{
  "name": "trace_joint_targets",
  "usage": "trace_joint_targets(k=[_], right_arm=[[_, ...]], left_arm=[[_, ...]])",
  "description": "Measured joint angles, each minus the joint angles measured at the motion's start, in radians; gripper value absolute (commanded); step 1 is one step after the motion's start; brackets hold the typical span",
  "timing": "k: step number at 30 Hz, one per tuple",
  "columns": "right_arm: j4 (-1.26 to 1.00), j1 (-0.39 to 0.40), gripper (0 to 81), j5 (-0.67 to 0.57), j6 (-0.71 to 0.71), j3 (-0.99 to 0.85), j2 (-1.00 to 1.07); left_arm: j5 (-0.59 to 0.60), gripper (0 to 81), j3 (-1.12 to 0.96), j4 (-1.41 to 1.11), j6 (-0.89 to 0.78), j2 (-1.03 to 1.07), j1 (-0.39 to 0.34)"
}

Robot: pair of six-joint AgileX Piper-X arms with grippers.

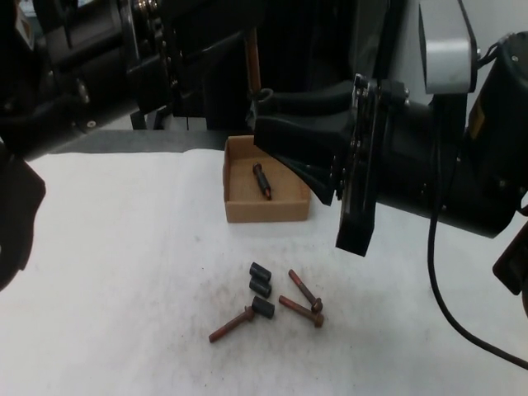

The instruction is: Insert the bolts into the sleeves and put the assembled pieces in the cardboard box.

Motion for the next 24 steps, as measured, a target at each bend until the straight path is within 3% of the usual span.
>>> trace_joint_targets(k=[24], right_arm=[[0.025,0.001,0.8,0.021,0.020,-0.017,0.014]], left_arm=[[0.000,0.1,0.000,0.005,-0.008,0.000,0.000]])
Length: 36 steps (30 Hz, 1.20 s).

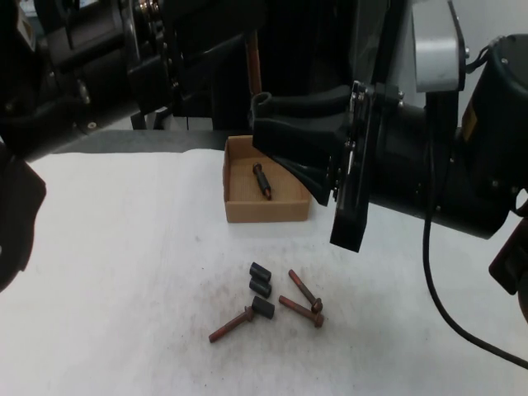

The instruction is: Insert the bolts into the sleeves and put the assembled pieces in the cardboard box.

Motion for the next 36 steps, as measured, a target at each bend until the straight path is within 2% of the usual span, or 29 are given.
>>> trace_joint_targets(k=[17,18,20,24,25,26,33,36], right_arm=[[0.028,0.000,0.8,-0.002,0.003,-0.045,0.004],[0.035,0.000,0.8,-0.002,0.003,-0.045,0.004],[0.038,0.000,0.8,0.000,0.005,-0.045,0.004],[0.035,0.000,0.8,0.000,0.007,-0.046,0.004],[0.035,0.000,0.8,0.000,0.007,-0.046,0.004],[0.038,0.000,0.8,0.000,0.007,-0.046,0.004],[0.040,0.000,0.8,-0.002,0.007,-0.046,0.004],[0.065,-0.010,0.8,0.002,0.007,-0.046,0.004]], left_arm=[[0.003,0.7,0.000,0.018,0.037,0.000,0.000],[0.003,2.4,0.000,0.020,0.038,0.000,0.000],[0.007,11.6,0.000,0.039,0.054,0.000,0.000],[0.007,49.1,0.000,0.054,0.054,0.000,0.000],[0.007,55.8,0.000,0.055,0.047,0.000,0.000],[0.006,58.8,0.000,0.055,0.036,0.000,0.000],[0.000,58.5,0.000,0.062,-0.006,0.000,0.000],[-0.045,50.3,0.000,0.062,-0.011,0.000,0.003]])
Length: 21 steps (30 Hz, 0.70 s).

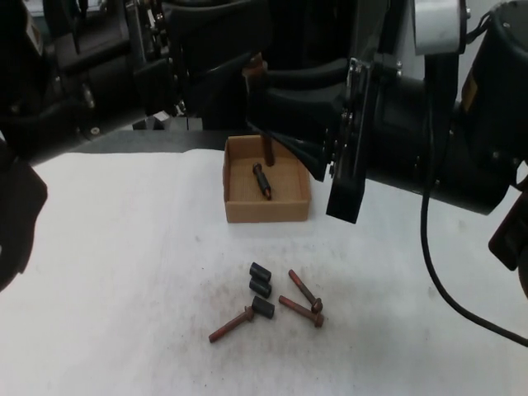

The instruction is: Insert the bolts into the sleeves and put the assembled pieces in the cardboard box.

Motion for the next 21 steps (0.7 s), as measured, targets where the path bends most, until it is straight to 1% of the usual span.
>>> trace_joint_targets(k=[1,2,3,4,5,6,7,11,15,18,19,21], right_arm=[[0.015,-0.006,0.8,0.014,0.000,0.000,0.000],[0.034,-0.013,0.8,0.041,0.000,-0.003,0.000],[0.070,-0.023,0.8,0.075,0.000,-0.009,0.000],[0.178,-0.049,0.8,0.115,0.010,-0.038,0.006],[0.248,-0.064,0.8,0.187,0.041,-0.064,0.015],[0.365,-0.092,0.8,0.215,0.052,-0.121,0.047],[0.409,-0.104,0.8,0.243,0.062,-0.157,0.074],[0.518,-0.130,0.8,0.263,0.068,-0.284,0.186],[0.682,-0.140,0.8,0.285,0.057,-0.506,0.404],[0.802,-0.140,0.8,0.296,0.048,-0.659,0.572],[0.831,-0.140,0.8,0.306,0.046,-0.713,0.631],[0.876,-0.140,0.8,0.330,0.046,-0.805,0.732]], left_arm=[[-0.027,44.3,0.000,0.000,0.000,-0.003,0.007],[-0.057,36.0,0.000,0.000,0.000,-0.008,0.015],[-0.086,25.6,0.000,0.000,0.007,-0.013,0.027],[-0.113,13.7,0.000,0.000,0.022,-0.019,0.042],[-0.131,3.6,0.000,0.002,0.041,-0.022,0.055],[-0.149,0.4,0.000,0.011,0.059,-0.025,0.069],[-0.152,0.1,0.000,0.011,0.059,-0.025,0.071],[-0.199,0.3,0.000,0.112,0.092,-0.027,0.110],[-0.203,0.3,0.000,0.206,0.094,-0.027,0.115],[-0.220,0.3,0.000,0.391,0.103,-0.027,0.115],[-0.235,0.3,0.000,0.476,0.129,-0.027,0.115],[-0.256,0.3,0.000,0.567,0.166,-0.027,0.115]])
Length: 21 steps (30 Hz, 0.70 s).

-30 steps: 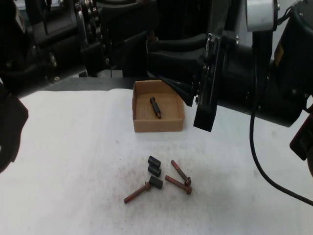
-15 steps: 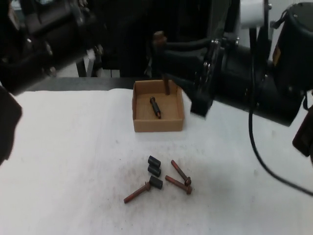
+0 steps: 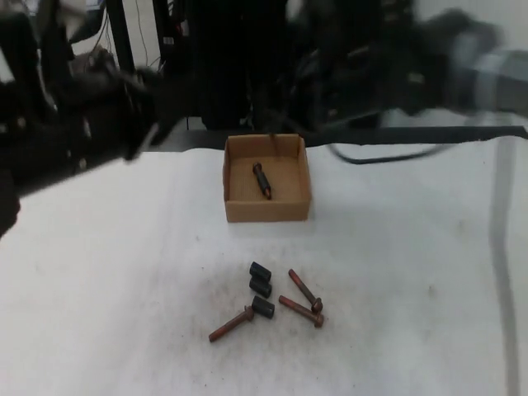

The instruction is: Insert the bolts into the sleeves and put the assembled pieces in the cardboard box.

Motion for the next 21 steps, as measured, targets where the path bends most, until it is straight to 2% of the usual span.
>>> trace_joint_targets(k=[3,7,12,19,21], right_arm=[[0.076,0.000,0.8,0.082,-0.029,-0.177,0.173],[0.124,-0.005,0.8,0.140,-0.069,-0.271,0.255],[0.158,-0.023,0.8,0.179,-0.083,-0.343,0.318],[0.214,-0.089,0.4,0.203,-0.091,-0.368,0.375],[0.222,-0.102,7.0,0.208,-0.093,-0.368,0.376]], left_arm=[[-0.013,0.3,0.000,0.183,0.057,0.000,0.000],[-0.014,0.3,0.000,0.250,0.084,0.000,0.000],[-0.014,0.3,0.000,0.270,0.112,-0.022,0.000],[-0.014,0.3,0.000,0.270,0.143,-0.065,0.000],[-0.014,0.3,0.000,0.270,0.149,-0.065,0.000]])
